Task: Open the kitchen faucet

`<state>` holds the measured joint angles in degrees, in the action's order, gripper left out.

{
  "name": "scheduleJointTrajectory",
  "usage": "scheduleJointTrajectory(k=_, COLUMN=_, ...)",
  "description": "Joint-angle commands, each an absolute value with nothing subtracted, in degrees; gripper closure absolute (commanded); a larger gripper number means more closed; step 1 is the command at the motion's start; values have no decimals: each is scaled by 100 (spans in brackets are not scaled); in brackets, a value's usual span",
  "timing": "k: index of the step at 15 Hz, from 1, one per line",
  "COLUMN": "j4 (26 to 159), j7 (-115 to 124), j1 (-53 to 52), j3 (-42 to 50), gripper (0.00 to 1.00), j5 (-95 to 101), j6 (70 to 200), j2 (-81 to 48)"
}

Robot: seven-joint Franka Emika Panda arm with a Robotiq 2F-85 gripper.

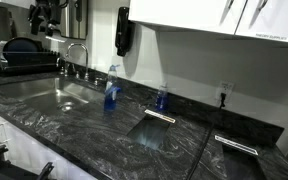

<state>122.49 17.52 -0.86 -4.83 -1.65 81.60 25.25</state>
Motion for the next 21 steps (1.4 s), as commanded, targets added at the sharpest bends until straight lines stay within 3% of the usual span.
scheduleJointTrajectory(k=1, j4=12426, j7=2041, j1=11, j3=-490, gripper=0, j5=-360, j6=8420, j2=2620)
scheduleJointTrajectory(k=5, j4=12789, j7=2603, j1=65, j3=-466, gripper=0, j5=-874, j6=8911, j2=2710)
scheduleJointTrajectory(k=21, j4=14699, j7=5927, j1=341, j3=-995, gripper=0, j5=-960, j6=13451, j2=3189)
